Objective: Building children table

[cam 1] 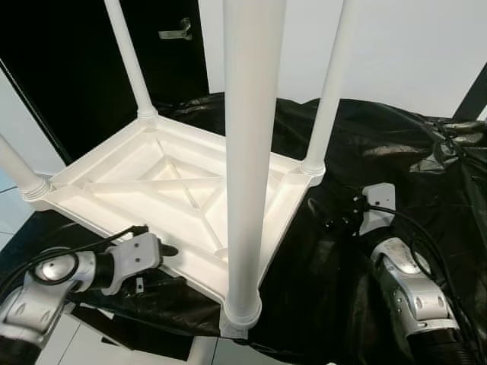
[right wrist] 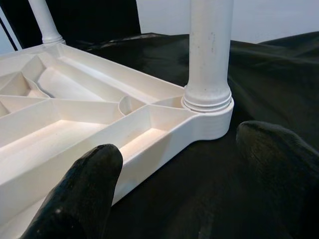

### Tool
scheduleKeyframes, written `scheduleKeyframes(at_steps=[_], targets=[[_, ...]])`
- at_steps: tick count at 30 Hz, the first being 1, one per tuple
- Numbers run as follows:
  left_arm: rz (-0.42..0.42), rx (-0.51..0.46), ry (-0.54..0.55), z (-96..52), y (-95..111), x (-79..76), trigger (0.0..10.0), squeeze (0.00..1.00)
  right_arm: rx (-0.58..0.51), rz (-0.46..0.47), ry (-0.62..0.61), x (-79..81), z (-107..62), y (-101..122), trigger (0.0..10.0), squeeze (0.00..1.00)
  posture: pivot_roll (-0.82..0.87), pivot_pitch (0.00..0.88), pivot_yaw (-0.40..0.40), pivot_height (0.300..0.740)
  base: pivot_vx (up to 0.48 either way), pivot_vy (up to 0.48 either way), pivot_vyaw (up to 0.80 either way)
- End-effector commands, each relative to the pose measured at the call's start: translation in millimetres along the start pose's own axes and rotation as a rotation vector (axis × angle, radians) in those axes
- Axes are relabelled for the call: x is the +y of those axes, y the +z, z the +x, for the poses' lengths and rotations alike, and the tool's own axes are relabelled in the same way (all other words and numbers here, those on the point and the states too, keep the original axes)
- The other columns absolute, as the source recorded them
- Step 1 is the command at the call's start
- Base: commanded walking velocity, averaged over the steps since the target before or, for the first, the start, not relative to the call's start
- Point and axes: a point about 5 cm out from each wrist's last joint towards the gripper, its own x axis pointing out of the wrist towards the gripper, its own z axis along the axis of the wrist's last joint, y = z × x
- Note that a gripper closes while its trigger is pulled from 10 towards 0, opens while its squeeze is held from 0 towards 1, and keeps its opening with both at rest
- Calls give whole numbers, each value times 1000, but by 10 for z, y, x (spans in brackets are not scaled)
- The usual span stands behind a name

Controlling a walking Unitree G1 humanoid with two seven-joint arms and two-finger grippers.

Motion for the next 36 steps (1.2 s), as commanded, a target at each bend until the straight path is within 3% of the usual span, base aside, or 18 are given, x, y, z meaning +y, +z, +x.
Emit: scheduleKeyframes(at_steps=[1,4,5,7,9,13,14,18,19,20,21,25,29,36], targets=[[4,52,-15,19,-42,22,10000,0,2,-15,1,-9,0,24,10000,0,-20,0,33,740,0,0,0],[7,92,-62,39,-72,47,10000,0,-4,-20,-9,-23,-3,42,10000,0,-28,0,43,740,0,0,0],[2,115,-82,52,-95,64,9333,0,-5,-21,-17,-32,-12,45,10000,0,-33,0,56,740,0,0,0],[4,129,-93,62,-113,78,9333,0,-6,-21,-21,-38,-20,47,10000,0,-33,0,56,740,0,0,0],[-3,148,-126,111,-117,105,10000,0,-3,-22,-34,-46,-44,39,10000,0,-40,0,72,740,0,0,0],[6,164,-165,201,-89,136,10000,0,-2,-18,-46,-36,-64,29,10000,0,-46,0,83,740,0,0,0],[8,170,-182,224,-85,135,9451,0,-2,-17,-48,-32,-65,28,10000,0,-47,0,87,740,0,0,0],[12,182,-208,249,-90,126,9647,0,-2,-17,-50,-29,-66,28,10000,0,-49,0,92,740,0,0,0],[14,191,-220,263,-101,110,4980,0,-1,-18,-54,-40,-67,28,10000,0,-50,0,91,740,0,0,0],[8,192,-227,274,-111,88,1333,0,-1,-17,-58,-50,-70,26,10000,0,-50,0,93,740,0,0,0],[0,192,-233,277,-119,63,0,0,-1,-18,-61,-57,-72,25,10000,0,-51,0,90,740,0,0,0],[-13,173,-224,283,-118,30,0,0,-1,-16,-64,-64,-78,22,10000,0,-49,0,85,740,0,0,0],[-80,98,-142,309,-82,-2,0,0,2,-16,-68,-70,-81,20,10000,0,-43,0,75,740,0,0,0],[-138,78,7,310,-77,-3,0,0,2,-12,-69,-78,-46,33,10000,0,-25,0,49,740,0,0,0]])
